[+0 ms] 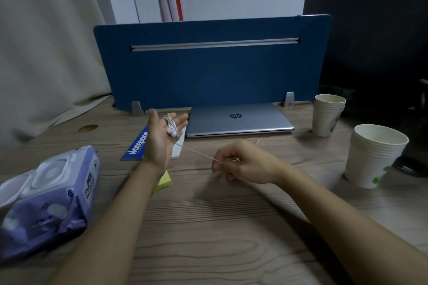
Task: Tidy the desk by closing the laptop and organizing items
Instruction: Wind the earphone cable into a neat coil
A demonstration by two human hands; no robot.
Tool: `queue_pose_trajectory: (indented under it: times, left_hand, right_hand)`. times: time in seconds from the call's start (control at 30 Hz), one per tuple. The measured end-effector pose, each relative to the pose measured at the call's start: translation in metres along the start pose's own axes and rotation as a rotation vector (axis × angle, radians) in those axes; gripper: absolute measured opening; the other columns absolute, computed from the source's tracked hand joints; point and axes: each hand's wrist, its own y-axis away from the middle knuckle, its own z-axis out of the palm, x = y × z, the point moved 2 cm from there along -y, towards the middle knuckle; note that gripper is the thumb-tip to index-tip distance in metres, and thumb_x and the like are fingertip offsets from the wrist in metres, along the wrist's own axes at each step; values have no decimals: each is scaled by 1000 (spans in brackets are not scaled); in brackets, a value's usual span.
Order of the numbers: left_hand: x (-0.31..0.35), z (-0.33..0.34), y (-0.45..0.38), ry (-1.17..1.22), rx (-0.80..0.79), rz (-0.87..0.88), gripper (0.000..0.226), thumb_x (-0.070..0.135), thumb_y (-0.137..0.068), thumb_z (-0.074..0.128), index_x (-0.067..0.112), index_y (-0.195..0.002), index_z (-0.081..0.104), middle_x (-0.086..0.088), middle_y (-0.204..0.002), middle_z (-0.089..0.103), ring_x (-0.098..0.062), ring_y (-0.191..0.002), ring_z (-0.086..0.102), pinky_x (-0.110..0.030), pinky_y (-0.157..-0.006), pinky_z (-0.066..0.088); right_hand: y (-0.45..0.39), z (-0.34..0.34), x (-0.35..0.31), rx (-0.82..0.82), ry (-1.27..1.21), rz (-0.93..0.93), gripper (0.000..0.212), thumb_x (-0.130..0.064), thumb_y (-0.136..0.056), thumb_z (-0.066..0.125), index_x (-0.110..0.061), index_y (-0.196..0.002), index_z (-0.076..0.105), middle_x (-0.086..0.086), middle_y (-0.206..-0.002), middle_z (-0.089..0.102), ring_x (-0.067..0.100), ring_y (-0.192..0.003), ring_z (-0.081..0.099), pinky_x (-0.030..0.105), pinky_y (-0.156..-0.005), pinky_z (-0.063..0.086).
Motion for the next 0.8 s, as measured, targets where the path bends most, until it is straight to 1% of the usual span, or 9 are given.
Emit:
queue_pose_trajectory:
  times: [0.07, 0.13, 0.27, 0.37, 0.47, 0.53, 0.63, 0.67, 0.8]
  left_hand:
    - [-9, 2, 1, -172, -44, -41, 85, 64, -96, 8, 1, -146, 33, -14, -131, 62, -24, -124, 57, -38, -111, 36]
    - [-14, 3, 5, -314, -86, -61, 86, 67, -93, 8, 3, -140, 41, -11, -117, 70, -25, -115, 64, -40, -108, 40]
    - [-16, 8, 12, -562, -220, -64, 86, 77, -85, 15, 13, -120, 61, -11, -96, 75, -25, -91, 70, -39, -92, 48]
    - [-17, 14, 18, -732, -321, -83, 81, 78, -85, 19, 18, -105, 70, -5, -78, 72, -12, -69, 62, -29, -76, 47]
    - [-16, 19, 22, -745, -405, -113, 85, 82, -83, 19, 19, -95, 74, -2, -67, 66, -12, -63, 57, -24, -69, 48]
    - [-14, 20, 23, -737, -448, -130, 89, 85, -81, 18, 18, -92, 75, -3, -64, 62, -14, -60, 53, -31, -71, 48]
    - [-14, 20, 23, -726, -481, -163, 92, 85, -81, 17, 15, -91, 76, -4, -61, 59, -14, -56, 49, -46, -79, 49]
    - [-14, 21, 23, -701, -497, -186, 93, 85, -82, 17, 13, -91, 77, -4, -60, 57, -13, -55, 48, -45, -78, 49]
    - [-10, 27, 26, -449, -648, -325, 93, 80, -86, 22, 3, -89, 74, -2, -52, 50, -10, -46, 37, -22, -53, 37]
  right_hand:
    - [1, -5, -6, 71, -137, -27, 16, -20, -96, 59, -12, -89, 71, 10, -69, 67, 9, -61, 62, 27, -61, 51]
    - [3, -12, -9, 175, -255, -48, 18, -15, -96, 58, -6, -89, 71, 13, -65, 63, 16, -60, 64, 27, -62, 51]
    - [5, -25, -9, 403, -372, -83, 20, -14, -97, 57, -2, -87, 70, 8, -54, 55, 20, -45, 56, 25, -48, 46]
    - [6, -33, -5, 588, -456, -81, 22, -15, -97, 58, -2, -83, 69, -1, -47, 46, 14, -38, 41, 22, -39, 32]
    - [6, -38, -2, 708, -513, -58, 22, -15, -96, 59, -2, -82, 69, -4, -51, 42, 9, -43, 35, 20, -40, 28]
    - [8, -42, -1, 773, -507, -45, 21, -16, -95, 61, -1, -82, 69, -4, -53, 45, 9, -44, 36, 20, -41, 29]
    - [9, -46, 1, 868, -501, -35, 17, -14, -93, 64, -1, -81, 68, -12, -53, 52, 3, -47, 41, 17, -44, 32]
    - [9, -48, 2, 896, -492, -31, 16, -14, -92, 65, -3, -81, 67, -14, -53, 53, 2, -49, 42, 16, -46, 33]
    - [10, -51, 7, 974, -528, -5, 18, -14, -92, 65, -14, -74, 64, -13, -53, 47, 10, -50, 36, 24, -44, 30]
